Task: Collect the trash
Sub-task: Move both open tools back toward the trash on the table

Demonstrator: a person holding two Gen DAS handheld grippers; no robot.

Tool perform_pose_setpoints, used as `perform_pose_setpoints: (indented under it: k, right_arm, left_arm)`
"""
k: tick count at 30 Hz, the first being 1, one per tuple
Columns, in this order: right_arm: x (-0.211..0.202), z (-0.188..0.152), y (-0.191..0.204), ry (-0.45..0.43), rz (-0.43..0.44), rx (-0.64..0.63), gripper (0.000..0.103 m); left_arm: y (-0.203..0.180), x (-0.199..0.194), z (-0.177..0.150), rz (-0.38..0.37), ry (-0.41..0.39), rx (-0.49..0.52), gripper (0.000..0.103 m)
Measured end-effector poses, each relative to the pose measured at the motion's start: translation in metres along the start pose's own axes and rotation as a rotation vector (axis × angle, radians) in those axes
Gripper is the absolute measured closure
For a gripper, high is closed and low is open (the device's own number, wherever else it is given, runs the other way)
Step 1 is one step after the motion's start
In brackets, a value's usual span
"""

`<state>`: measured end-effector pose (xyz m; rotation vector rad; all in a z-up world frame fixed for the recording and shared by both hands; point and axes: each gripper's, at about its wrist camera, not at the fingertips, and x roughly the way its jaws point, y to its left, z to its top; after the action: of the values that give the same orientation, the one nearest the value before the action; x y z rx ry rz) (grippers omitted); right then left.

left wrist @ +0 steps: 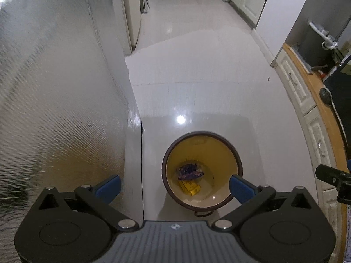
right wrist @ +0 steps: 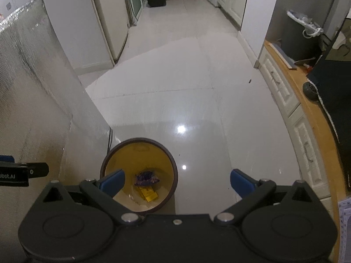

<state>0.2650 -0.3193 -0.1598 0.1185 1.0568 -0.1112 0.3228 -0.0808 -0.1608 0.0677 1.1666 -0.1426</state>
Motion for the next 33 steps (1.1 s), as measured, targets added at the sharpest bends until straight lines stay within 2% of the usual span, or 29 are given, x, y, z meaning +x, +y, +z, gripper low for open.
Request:
perform_pose_setpoints:
  k: [7,12,26,33]
  right_arm:
    - [-0.03,-0.003,-0.005,-0.094,-0.011,0.023,0.0]
    - [-0.056,-0.002,-0.004,-0.195,-0.012,0.023,0.0]
    - [-0.129,0.009,-0.001,-0.504,0.015,0.033,0.0]
    - [-0.171,0.009,0.011,-0.653,0.033,-0.018,0.0]
  left_arm:
    - [-0.002,-0.032,-0.002,0.002,-0.094,0.018,0.0]
    - [-0.003,-0.057,-0.002,0.0,-0.173,0.019,0.0]
    - [0.004,-0.159,-0.004,-0.03,-0.504,-0.026,0.0]
    - [0.018,-0.22,-0.018,-0.032,-0.625,-0.028,0.0]
